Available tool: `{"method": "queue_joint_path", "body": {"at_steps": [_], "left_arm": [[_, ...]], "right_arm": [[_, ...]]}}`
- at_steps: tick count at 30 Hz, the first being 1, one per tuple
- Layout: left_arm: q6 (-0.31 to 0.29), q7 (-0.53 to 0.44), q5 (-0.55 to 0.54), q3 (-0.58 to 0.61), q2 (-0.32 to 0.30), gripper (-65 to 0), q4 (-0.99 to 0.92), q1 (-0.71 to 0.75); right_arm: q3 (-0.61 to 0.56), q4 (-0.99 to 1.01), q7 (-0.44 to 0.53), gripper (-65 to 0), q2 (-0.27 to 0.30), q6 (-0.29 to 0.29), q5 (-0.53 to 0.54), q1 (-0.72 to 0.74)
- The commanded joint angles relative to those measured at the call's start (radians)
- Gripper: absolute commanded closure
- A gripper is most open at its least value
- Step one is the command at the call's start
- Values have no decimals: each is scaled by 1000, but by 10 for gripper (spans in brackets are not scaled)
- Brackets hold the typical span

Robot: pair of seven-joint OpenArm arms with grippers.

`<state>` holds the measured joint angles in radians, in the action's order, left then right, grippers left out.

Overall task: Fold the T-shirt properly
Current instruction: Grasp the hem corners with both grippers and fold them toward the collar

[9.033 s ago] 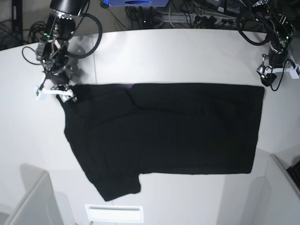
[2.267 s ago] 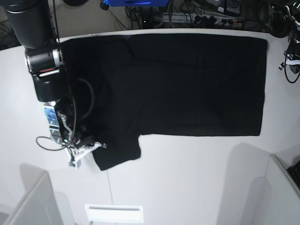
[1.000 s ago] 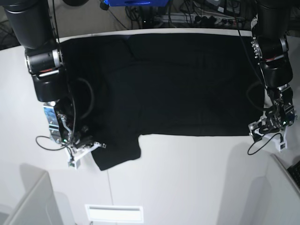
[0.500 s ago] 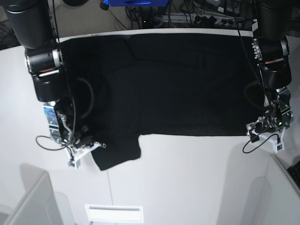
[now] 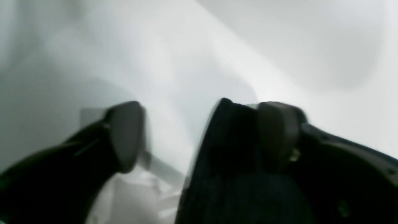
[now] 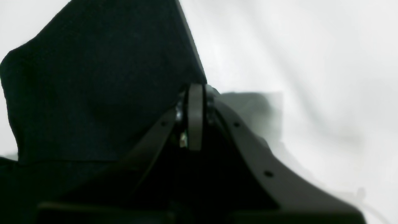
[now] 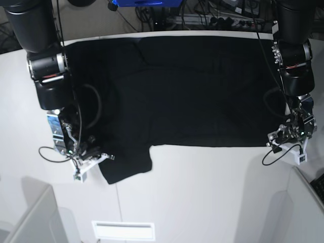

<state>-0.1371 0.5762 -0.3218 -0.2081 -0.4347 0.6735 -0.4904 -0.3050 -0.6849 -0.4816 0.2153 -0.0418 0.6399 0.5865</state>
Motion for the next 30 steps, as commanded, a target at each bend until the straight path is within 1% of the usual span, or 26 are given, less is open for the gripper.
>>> {"method": "queue_joint_path", "body": {"at_steps": [1,3,7,10,16,22,27,30], "left_arm": [[-6,15,-15,-1,3,-425,4,-11],[-8,15,-17,0,9,-319,4,-8],[-8,15,-10,0,33,-135,5,2],[-8,15,-12,0,37,0,12,5],[-8,15,-17,-1,35,0,27,5],[-8,24,-18,-12,32,0,217,72],[-8,26,-20,-12,32,0,302,115],[-8,26,-20,-14,32,0,352,144]], "right_arm": [[7,-11,5,0,9,3,-1,31],[7,-11,5,0,9,3,-1,31],[7,-11,5,0,9,3,-1,28],[7,-11,7,0,9,3,-1,28],[7,-12,7,0,11,3,-1,26],[7,-25,8,0,13,3,-1,30],[8,-167,7,0,54,1,-1,-21],[8,-206,5,0,68,1,1,-46]]}}
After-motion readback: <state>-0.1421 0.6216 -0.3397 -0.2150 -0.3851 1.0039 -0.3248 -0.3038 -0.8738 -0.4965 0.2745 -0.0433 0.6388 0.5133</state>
